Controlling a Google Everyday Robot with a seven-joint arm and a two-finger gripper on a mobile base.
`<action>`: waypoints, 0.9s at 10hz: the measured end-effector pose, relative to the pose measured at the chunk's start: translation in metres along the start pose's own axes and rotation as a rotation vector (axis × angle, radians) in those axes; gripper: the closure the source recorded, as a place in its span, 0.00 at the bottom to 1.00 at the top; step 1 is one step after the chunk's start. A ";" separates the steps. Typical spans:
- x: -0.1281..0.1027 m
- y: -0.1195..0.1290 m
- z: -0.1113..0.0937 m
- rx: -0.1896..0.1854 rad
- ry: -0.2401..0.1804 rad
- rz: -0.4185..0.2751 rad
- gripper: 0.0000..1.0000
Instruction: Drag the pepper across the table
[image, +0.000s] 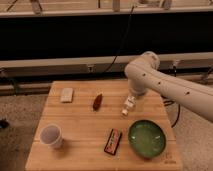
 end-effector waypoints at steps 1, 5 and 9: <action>-0.013 -0.006 0.003 0.008 -0.008 -0.023 0.20; -0.047 -0.025 0.012 0.030 -0.035 -0.094 0.20; -0.070 -0.038 0.023 0.040 -0.051 -0.156 0.20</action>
